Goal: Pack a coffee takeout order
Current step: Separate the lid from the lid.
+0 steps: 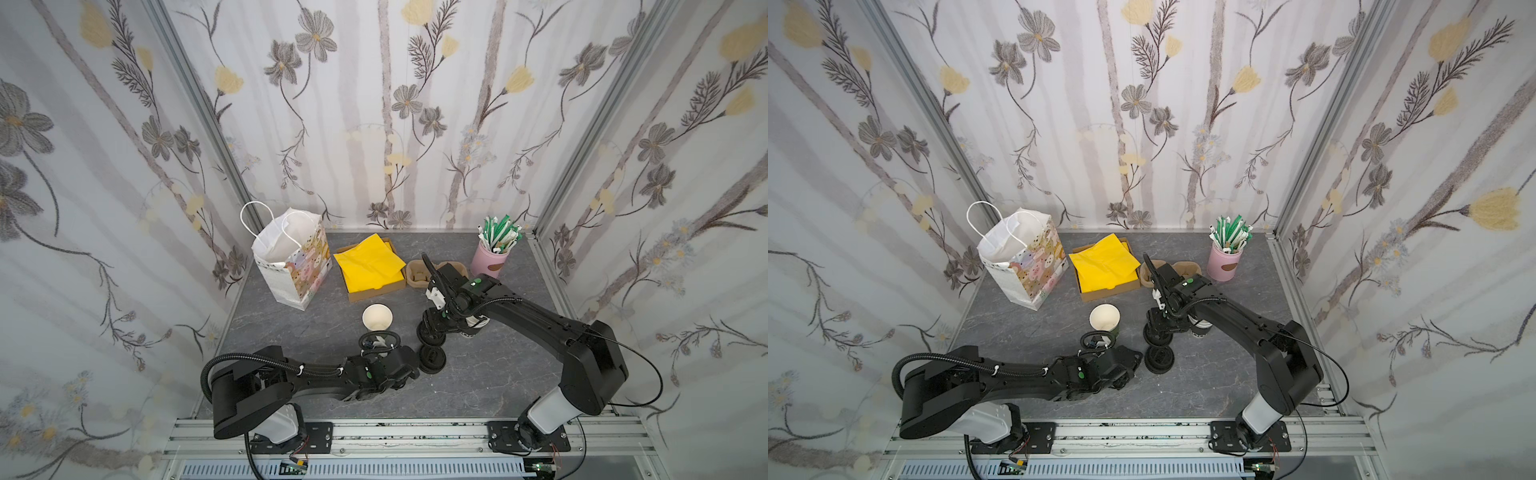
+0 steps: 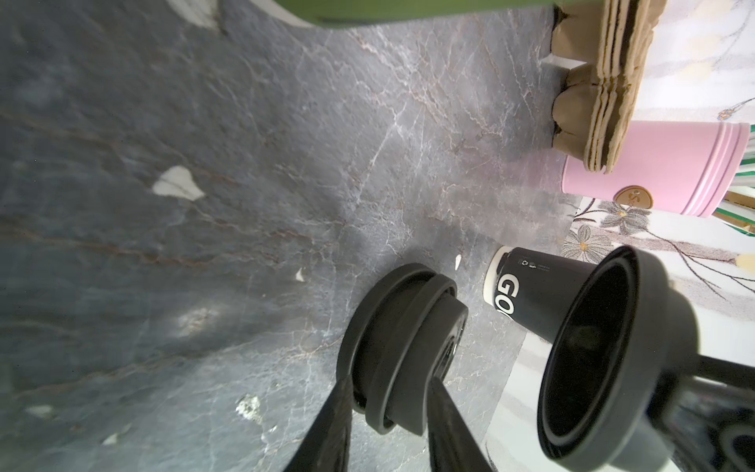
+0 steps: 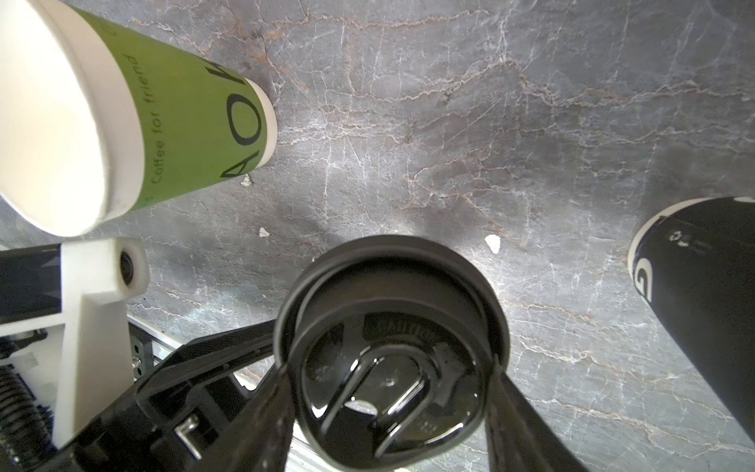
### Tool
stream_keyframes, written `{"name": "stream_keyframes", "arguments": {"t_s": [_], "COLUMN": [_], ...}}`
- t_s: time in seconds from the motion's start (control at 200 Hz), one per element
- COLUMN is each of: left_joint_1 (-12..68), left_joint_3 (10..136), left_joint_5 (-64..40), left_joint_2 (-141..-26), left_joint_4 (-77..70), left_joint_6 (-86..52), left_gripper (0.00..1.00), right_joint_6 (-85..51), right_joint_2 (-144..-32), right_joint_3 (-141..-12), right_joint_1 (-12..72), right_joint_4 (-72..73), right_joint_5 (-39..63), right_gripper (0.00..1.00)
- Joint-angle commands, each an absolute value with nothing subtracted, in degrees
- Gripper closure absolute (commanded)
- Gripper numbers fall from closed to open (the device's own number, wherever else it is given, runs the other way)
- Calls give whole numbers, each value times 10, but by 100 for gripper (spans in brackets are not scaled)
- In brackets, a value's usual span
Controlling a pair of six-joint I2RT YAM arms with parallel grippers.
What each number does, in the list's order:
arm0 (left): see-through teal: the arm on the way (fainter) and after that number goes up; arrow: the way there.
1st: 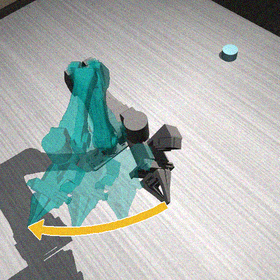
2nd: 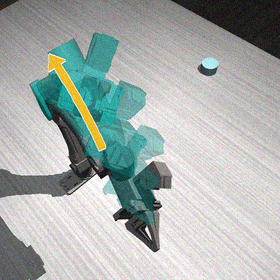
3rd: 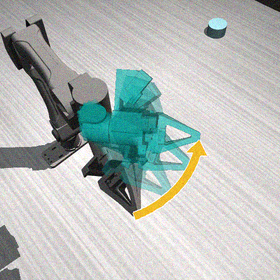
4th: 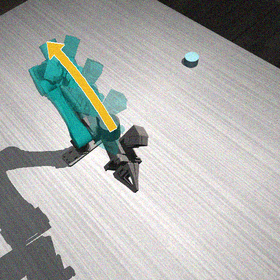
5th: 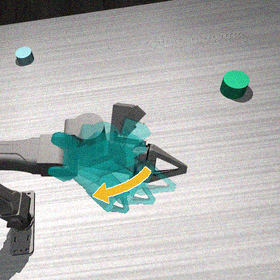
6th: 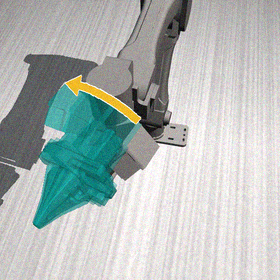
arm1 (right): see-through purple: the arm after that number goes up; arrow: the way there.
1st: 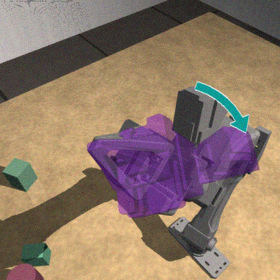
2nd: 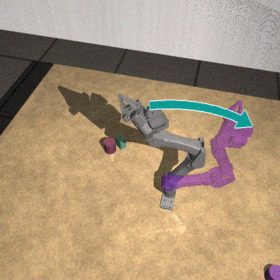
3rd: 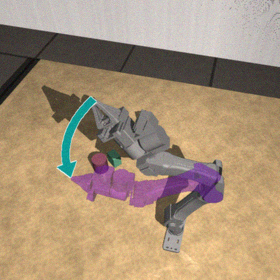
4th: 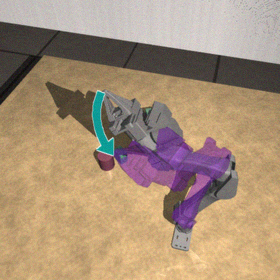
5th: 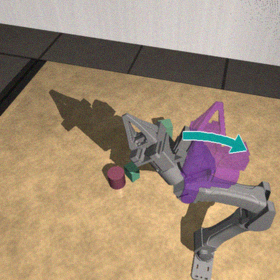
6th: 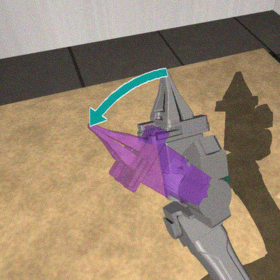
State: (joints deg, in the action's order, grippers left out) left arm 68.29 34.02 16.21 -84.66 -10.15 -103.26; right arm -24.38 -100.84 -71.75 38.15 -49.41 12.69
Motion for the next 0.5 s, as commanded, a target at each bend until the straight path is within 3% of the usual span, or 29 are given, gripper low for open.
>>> {"name": "stream_keyframes", "arguments": {"t_s": [0.0, 0.495], "left_joint_1": [681, 673], "left_joint_3": [348, 363], "left_joint_5": [163, 147], "left_joint_2": [-839, -822], "left_joint_4": [-79, -63], "left_joint_6": [-1023, -995], "left_gripper": [67, 67], "right_joint_6": [-238, -234], "right_joint_2": [-1011, -1000], "right_joint_3": [-725, -744], "right_joint_1": [379, 371], "right_joint_4": [-493, -515], "right_joint_5": [121, 113], "right_gripper": [47, 47]}}
